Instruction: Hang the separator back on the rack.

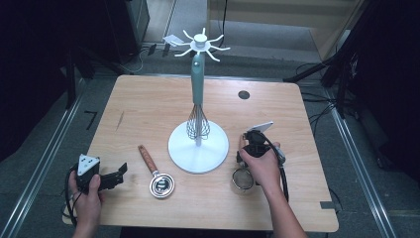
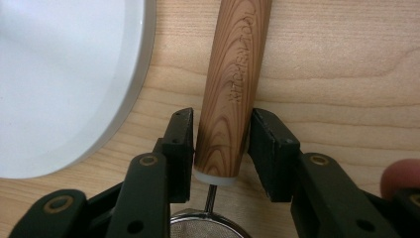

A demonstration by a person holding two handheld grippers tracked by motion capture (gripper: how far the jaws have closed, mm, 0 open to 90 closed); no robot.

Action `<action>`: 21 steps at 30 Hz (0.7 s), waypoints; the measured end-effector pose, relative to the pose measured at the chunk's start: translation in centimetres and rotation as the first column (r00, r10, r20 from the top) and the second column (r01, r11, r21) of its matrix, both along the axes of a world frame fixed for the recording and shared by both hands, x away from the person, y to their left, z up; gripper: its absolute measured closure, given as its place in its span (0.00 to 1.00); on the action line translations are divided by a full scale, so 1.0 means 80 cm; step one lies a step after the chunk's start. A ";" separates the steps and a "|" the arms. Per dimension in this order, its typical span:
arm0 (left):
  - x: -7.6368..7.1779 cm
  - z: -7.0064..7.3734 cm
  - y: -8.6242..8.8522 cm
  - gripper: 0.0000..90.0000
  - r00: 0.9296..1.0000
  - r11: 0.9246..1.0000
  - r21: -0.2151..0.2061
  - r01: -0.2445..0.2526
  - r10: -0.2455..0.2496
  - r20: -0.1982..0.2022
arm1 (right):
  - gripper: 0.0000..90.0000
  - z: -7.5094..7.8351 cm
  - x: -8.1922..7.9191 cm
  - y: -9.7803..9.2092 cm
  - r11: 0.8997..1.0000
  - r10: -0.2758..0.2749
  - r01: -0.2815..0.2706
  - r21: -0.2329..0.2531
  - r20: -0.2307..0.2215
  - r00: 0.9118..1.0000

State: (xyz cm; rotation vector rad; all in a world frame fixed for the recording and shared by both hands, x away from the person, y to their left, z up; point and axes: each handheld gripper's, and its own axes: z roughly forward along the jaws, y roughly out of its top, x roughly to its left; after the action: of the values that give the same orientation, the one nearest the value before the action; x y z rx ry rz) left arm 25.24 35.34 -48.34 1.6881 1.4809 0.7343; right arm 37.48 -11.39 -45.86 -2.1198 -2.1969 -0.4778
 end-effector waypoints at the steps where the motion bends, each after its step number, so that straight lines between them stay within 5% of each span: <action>1: 0.000 0.000 0.000 0.00 1.000 1.000 0.001 0.000 0.000 -0.001 | 0.71 0.000 0.000 0.000 1.000 0.000 0.000 -0.001 -0.003 1.000; 21: 0.000 0.000 0.000 0.00 1.000 1.000 0.000 -0.002 0.002 0.000 | 0.77 -0.003 -0.002 0.006 1.000 0.016 -0.016 -0.016 -0.014 1.000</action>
State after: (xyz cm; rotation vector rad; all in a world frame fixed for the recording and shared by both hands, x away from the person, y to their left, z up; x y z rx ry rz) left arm 25.24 35.34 -48.33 1.6873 1.4827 0.7348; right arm 37.31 -10.91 -46.10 -2.1056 -2.2157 -0.4440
